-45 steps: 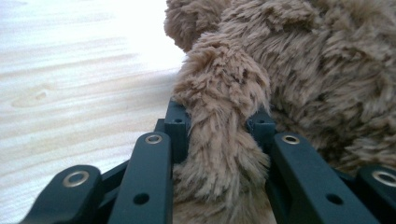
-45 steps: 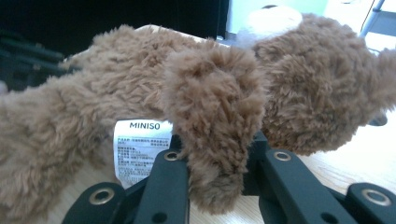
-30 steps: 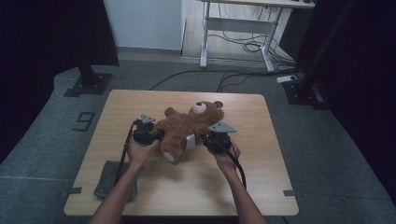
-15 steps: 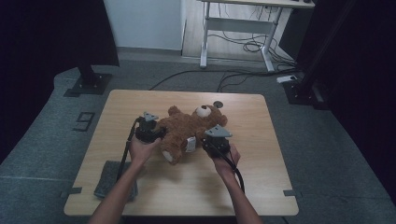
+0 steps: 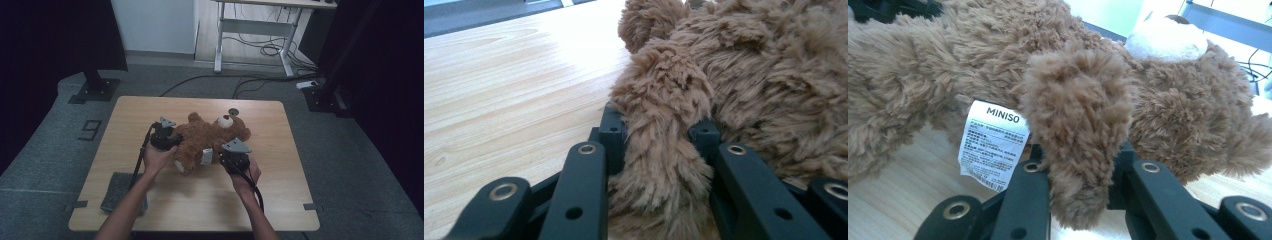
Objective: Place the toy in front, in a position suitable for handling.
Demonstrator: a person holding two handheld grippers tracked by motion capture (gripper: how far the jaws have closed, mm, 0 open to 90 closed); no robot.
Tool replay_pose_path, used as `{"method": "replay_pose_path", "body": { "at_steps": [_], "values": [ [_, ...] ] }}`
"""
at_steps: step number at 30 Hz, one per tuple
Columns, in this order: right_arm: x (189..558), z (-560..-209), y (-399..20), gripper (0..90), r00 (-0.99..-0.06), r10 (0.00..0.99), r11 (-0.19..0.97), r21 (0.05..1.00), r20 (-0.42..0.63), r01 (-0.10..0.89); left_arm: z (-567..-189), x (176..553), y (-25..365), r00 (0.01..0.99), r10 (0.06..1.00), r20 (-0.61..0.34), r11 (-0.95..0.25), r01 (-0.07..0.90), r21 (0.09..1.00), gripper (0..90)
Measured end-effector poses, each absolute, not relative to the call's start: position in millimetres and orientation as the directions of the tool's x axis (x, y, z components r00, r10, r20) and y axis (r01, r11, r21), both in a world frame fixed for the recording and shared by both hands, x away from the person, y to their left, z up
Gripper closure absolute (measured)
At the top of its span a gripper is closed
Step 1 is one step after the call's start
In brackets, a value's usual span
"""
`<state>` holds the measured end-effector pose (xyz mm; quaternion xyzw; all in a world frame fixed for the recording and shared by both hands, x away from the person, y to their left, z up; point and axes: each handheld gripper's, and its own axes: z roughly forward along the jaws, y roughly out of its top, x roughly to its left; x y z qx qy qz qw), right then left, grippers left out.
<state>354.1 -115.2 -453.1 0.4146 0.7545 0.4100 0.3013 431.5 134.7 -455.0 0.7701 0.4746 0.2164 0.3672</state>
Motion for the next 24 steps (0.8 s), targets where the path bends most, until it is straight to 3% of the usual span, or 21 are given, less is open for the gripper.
{"method": "replay_pose_path", "body": {
  "at_steps": [15, 24],
  "values": [
    [336.4, -460.6, -115.5, 77.4, -0.527, 0.847, 0.305, 0.873, -0.066, 0.381, -461.1, 437.2, 126.7, 0.471, 0.882, 0.006, -0.315, 0.581, 0.75, 67.5],
    [332.2, -482.7, -114.8, 77.0, -0.561, 0.827, 0.324, 0.852, -0.044, 0.411, -482.0, 436.5, 125.9, 0.477, 0.879, 0.016, -0.343, 0.608, 0.716, 66.3]
  ]
}}
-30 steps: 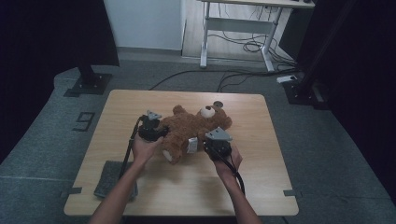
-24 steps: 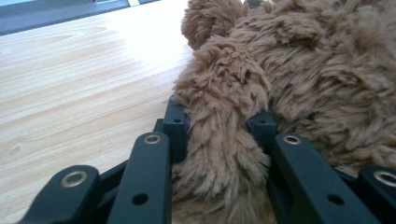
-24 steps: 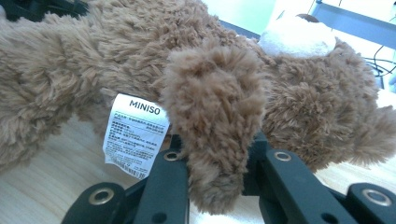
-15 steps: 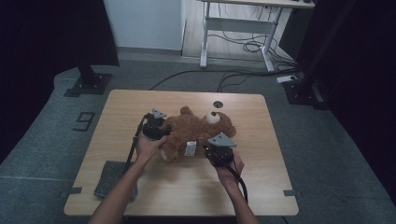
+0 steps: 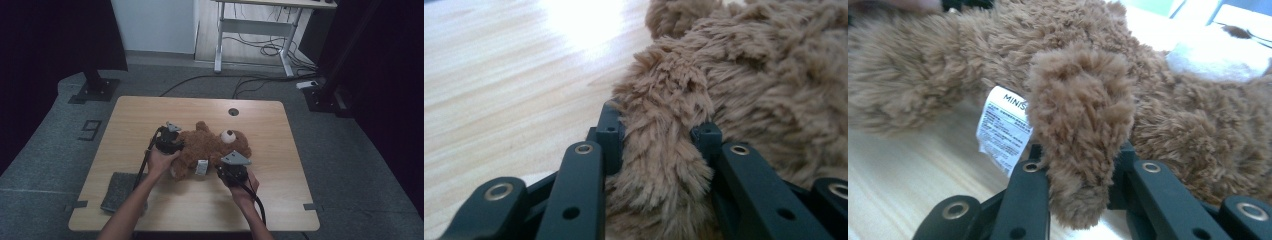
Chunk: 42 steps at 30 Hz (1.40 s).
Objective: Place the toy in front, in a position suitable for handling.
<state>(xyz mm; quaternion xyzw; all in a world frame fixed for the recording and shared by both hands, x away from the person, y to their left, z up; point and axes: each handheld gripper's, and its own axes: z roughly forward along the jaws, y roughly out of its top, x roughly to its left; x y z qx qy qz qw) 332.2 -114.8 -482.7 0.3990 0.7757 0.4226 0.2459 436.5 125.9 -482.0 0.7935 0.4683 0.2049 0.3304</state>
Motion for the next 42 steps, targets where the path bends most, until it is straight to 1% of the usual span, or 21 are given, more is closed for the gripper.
{"method": "replay_pose_path", "body": {
  "at_steps": [4, 7, 9, 13, 14, 21, 23, 27, 30, 37, 39, 40, 42],
  "values": [
    [329.4, -486.4, -113.1, 76.8, -0.582, 0.813, 0.331, 0.851, -0.037, 0.408, -484.1, 436.1, 127.0, 0.481, 0.877, 0.016, -0.347, 0.609, 0.714, 65.5],
    [330.2, -488.4, -114.5, 76.5, -0.586, 0.81, 0.325, 0.852, -0.028, 0.41, -484.7, 437.0, 127.7, 0.482, 0.876, 0.02, -0.352, 0.61, 0.71, 62.7],
    [330.9, -489.3, -115.7, 76.5, -0.586, 0.81, 0.319, 0.852, -0.018, 0.415, -484.8, 437.3, 128.3, 0.483, 0.876, 0.018, -0.352, 0.612, 0.708, 59.5],
    [332.0, -490.5, -117.9, 76.1, -0.579, 0.815, 0.317, 0.851, -0.019, 0.419, -483.2, 437.2, 131.7, 0.473, 0.881, 0.023, -0.352, 0.621, 0.7, 48.3],
    [331.6, -490.8, -118.4, 75.6, -0.573, 0.82, 0.315, 0.849, -0.019, 0.424, -479.5, 434.4, 134.5, 0.475, 0.879, 0.041, -0.366, 0.617, 0.697, 45.1],
    [329.7, -495.3, -121.3, 74.9, -0.569, 0.823, 0.303, 0.847, -0.001, 0.437, -470.1, 423.3, 146.0, 0.49, 0.868, 0.081, -0.4, 0.594, 0.698, 34.9],
    [328.9, -496.3, -120.5, 75.0, -0.568, 0.823, 0.302, 0.848, -0.002, 0.435, -470.7, 424.0, 146.1, 0.491, 0.868, 0.079, -0.401, 0.597, 0.695, 34.7],
    [327.0, -496.3, -118.9, 75.0, -0.571, 0.821, 0.305, 0.85, -0.007, 0.428, -476.1, 432.0, 142.6, 0.46, 0.886, 0.064, -0.369, 0.613, 0.698, 34.3],
    [324.1, -494.9, -118.6, 75.0, -0.582, 0.813, 0.307, 0.853, -0.005, 0.421, -478.1, 437.7, 139.5, 0.461, 0.886, 0.047, -0.361, 0.622, 0.695, 34.4],
    [322.1, -495.0, -120.6, 74.8, -0.585, 0.811, 0.305, 0.855, -0.002, 0.42, -477.9, 442.9, 131.1, 0.465, 0.883, 0.054, -0.368, 0.617, 0.696, 34.7],
    [322.3, -494.8, -121.7, 74.5, -0.582, 0.813, 0.3, 0.855, 0.004, 0.424, -477.6, 443.0, 132.1, 0.467, 0.883, 0.051, -0.366, 0.616, 0.698, 32.7],
    [322.1, -495.0, -121.9, 74.5, -0.581, 0.814, 0.3, 0.854, 0.003, 0.425, -474.9, 443.3, 137.9, 0.471, 0.881, 0.035, -0.359, 0.62, 0.698, 30.4],
    [321.7, -495.6, -122.1, 74.5, -0.578, 0.816, 0.299, 0.854, 0.002, 0.425, -471.2, 443.4, 143.1, 0.464, 0.885, 0.04, -0.357, 0.62, 0.699, 27.3]
  ]
}}
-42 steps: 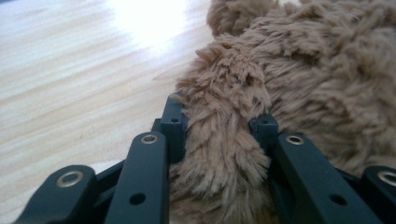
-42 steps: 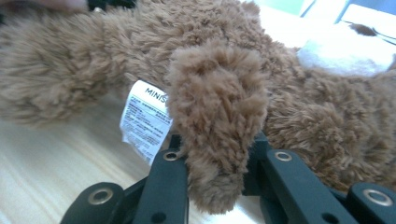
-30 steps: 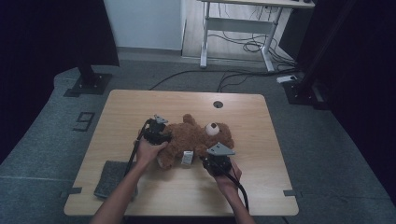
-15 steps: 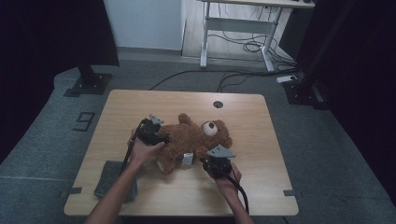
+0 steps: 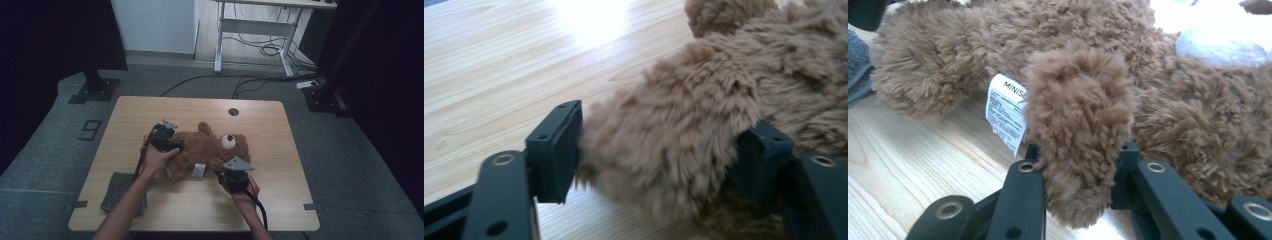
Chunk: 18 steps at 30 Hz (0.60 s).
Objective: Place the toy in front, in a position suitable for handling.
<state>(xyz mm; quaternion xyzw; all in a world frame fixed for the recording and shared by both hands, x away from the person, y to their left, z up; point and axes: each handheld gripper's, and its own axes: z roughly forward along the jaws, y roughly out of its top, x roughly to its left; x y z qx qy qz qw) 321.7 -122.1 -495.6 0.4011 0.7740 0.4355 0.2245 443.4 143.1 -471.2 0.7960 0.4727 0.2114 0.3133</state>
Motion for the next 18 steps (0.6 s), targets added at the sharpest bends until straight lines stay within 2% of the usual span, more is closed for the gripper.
{"method": "replay_pose_path", "body": {
  "at_steps": [2, 5, 10, 18],
  "values": [
    [321.3, -495.8, -122.1, 74.6, -0.571, 0.821, 0.294, 0.855, 0.004, 0.428, -464.9, 442.8, 149.1, 0.454, 0.89, 0.04, -0.342, 0.606, 0.719, 26.0],
    [321.3, -496.1, -122.0, 74.7, -0.563, 0.826, 0.291, 0.853, 0.004, 0.433, -451.6, 440.1, 161.1, 0.433, 0.901, -0.014, -0.265, 0.577, 0.773, 28.0],
    [322.1, -495.9, -121.3, 74.6, -0.56, 0.828, 0.285, 0.855, 0.008, 0.433, -442.7, 431.5, 164.1, 0.469, 0.883, -0.001, -0.3, 0.567, 0.767, 26.2],
    [321.6, -497.0, -123.0, 74.1, -0.562, 0.827, 0.279, 0.857, 0.016, 0.434, -450.1, 421.3, 159.2, 0.498, 0.867, -0.009, -0.318, 0.568, 0.759, 25.8]
  ]
}}
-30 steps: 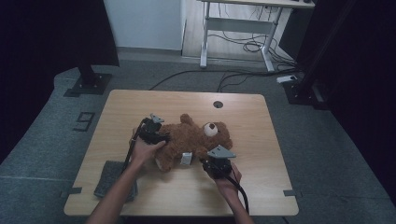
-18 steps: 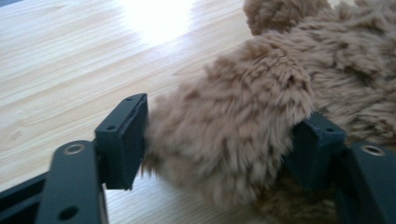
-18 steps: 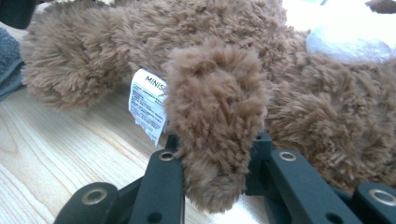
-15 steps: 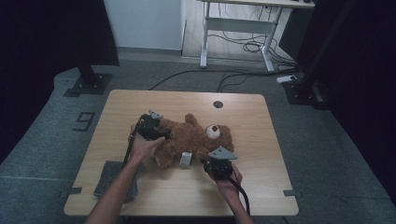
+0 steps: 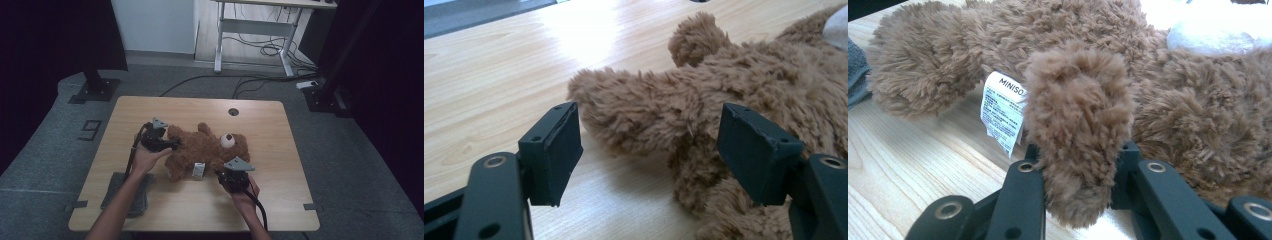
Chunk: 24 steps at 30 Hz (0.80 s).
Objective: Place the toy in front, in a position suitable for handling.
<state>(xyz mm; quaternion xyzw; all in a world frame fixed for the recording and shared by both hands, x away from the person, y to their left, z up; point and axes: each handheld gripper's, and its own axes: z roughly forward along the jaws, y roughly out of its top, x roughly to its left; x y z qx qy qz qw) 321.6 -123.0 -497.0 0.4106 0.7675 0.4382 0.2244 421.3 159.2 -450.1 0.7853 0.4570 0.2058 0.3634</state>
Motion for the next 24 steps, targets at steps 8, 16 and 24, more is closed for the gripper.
{"method": "replay_pose_path", "body": {
  "at_steps": [8, 16, 24],
  "values": [
    [322.7, -497.3, -124.2, 73.7, -0.567, 0.824, 0.279, 0.858, 0.018, 0.432, -457.4, 418.7, 155.8, 0.509, 0.86, -0.025, -0.323, 0.583, 0.746, 26.5],
    [323.5, -497.3, -124.8, 72.9, -0.567, 0.823, 0.274, 0.859, 0.023, 0.433, -456.0, 414.1, 158.7, 0.515, 0.856, -0.04, -0.318, 0.587, 0.744, 26.9],
    [323.9, -498.7, -125.7, 72.0, -0.572, 0.819, 0.262, 0.861, 0.04, 0.435, -455.2, 399.1, 163.5, 0.529, 0.846, -0.063, -0.31, 0.585, 0.749, 27.0]
  ]
}}
